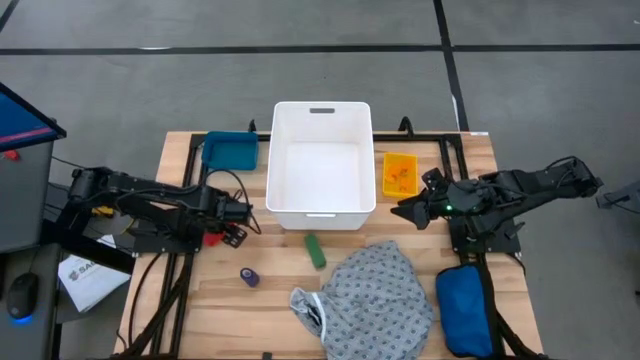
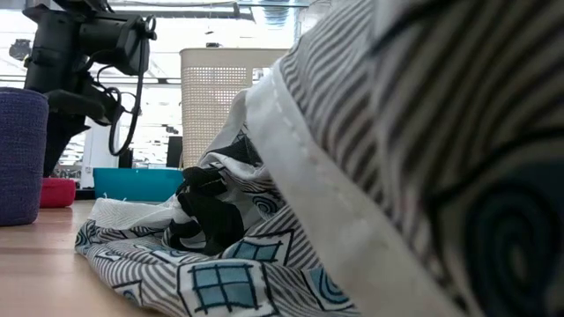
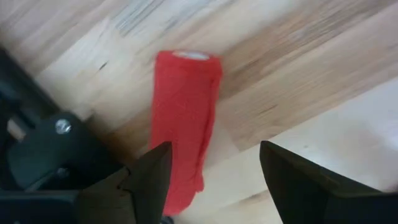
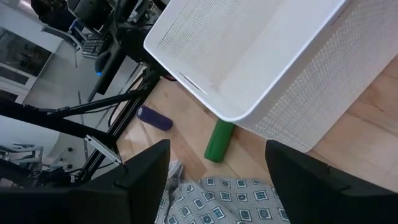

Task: Pick & place medical supplies in basket/bin
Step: Put the red bandage into the blue bin

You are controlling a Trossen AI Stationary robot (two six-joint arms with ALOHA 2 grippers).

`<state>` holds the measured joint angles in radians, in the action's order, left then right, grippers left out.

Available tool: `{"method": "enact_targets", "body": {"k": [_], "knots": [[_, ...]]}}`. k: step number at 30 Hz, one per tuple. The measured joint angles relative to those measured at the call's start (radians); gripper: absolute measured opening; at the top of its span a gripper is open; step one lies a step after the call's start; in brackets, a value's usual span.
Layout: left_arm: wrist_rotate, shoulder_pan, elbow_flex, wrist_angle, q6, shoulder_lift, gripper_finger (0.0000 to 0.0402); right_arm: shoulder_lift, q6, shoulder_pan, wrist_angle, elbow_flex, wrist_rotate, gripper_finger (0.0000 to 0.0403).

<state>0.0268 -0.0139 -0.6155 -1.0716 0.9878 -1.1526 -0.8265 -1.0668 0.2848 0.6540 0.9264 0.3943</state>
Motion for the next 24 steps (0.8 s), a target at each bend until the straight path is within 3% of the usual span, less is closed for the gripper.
{"method": "enact_targets", "body": {"k": [16, 24], "knots": [[0.011, 0.056, -0.008, 0.031, -0.09, -0.006, 0.0227, 0.0, 0.0, 0.001, 0.012, 0.0, 0.004, 0.026], [0.046, 0.137, -0.013, 0.035, -0.136, -0.053, 0.0227, 0.0, 0.0, 0.003, 0.026, 0.0, 0.004, 0.026]]}}
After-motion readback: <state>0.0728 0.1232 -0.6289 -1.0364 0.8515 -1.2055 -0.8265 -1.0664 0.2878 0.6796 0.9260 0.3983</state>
